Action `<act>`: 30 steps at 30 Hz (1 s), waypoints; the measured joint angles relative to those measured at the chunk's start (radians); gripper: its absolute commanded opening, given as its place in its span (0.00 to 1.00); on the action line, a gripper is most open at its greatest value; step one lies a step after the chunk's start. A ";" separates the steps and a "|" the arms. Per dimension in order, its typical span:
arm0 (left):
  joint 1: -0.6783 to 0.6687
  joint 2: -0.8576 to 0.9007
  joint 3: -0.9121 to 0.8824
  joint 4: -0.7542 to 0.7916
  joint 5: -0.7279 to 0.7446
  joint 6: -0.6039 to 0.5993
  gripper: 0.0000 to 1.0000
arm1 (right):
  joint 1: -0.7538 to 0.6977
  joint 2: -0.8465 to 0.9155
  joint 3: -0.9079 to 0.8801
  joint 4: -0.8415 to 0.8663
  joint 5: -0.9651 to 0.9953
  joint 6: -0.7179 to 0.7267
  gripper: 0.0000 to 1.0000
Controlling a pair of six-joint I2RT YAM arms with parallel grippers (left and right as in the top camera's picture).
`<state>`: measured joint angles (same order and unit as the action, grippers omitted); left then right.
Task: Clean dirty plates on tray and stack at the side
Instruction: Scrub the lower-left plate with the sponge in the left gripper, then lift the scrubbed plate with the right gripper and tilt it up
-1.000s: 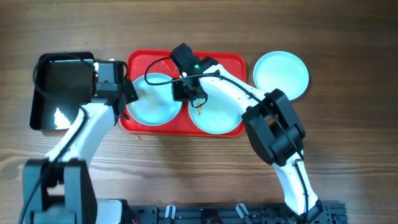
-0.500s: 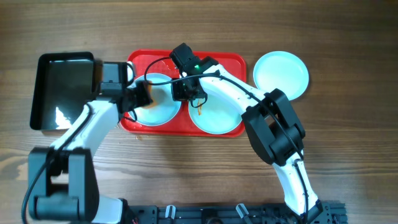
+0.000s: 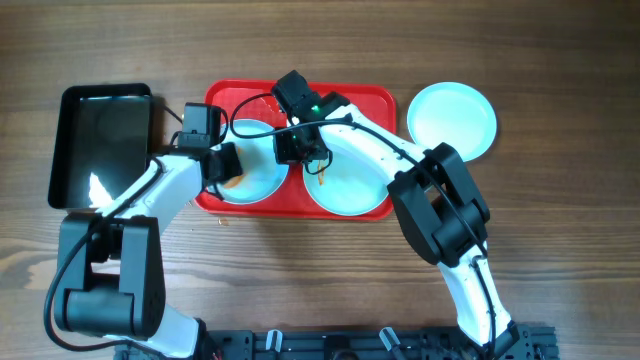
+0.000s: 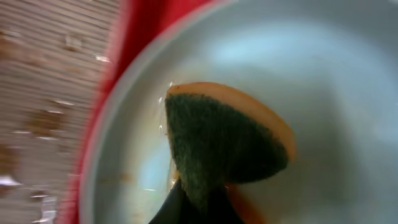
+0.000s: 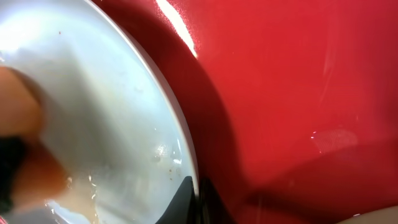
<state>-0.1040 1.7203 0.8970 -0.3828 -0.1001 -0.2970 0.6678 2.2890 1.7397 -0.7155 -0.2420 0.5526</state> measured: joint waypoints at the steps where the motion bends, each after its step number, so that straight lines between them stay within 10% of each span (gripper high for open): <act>1: 0.000 0.000 0.000 -0.003 -0.052 0.000 0.04 | 0.000 0.000 0.000 0.000 0.000 0.000 0.04; 15: 0.003 -0.153 -0.005 -0.040 -0.383 -0.006 0.04 | -0.003 0.000 0.001 0.010 -0.023 -0.008 0.04; 30: 0.005 -0.329 -0.008 -0.180 0.048 -0.047 0.04 | -0.128 -0.013 0.202 -0.100 0.017 -0.054 0.04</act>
<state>-0.0990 1.3914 0.8890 -0.5629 -0.0517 -0.3435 0.5400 2.2761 1.9415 -0.8150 -0.2253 0.4988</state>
